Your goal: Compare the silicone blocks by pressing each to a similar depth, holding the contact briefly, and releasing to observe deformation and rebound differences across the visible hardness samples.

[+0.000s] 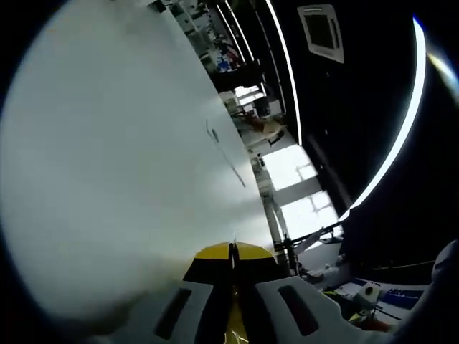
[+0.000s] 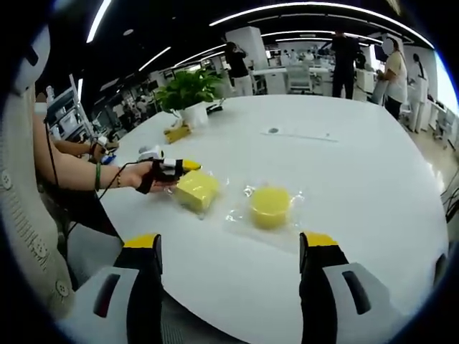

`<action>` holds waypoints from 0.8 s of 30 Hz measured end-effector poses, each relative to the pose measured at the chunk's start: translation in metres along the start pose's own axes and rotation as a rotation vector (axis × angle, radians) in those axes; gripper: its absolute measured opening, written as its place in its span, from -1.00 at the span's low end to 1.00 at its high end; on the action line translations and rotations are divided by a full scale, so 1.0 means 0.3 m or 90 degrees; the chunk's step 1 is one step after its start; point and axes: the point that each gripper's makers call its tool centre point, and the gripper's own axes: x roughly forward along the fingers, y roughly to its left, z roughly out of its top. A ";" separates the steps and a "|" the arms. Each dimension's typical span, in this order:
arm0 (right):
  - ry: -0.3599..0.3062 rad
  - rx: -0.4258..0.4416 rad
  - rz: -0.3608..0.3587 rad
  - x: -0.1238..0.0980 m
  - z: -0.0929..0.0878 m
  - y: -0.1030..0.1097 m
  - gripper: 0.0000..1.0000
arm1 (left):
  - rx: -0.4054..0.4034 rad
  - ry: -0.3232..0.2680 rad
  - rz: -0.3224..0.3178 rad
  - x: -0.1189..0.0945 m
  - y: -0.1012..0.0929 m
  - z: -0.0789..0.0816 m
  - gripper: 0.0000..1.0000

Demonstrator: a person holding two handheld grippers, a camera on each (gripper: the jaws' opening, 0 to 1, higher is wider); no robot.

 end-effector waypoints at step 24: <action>-0.104 -0.036 0.020 -0.131 0.062 0.100 0.42 | 0.403 0.054 0.084 -0.005 -0.343 -0.140 -1.00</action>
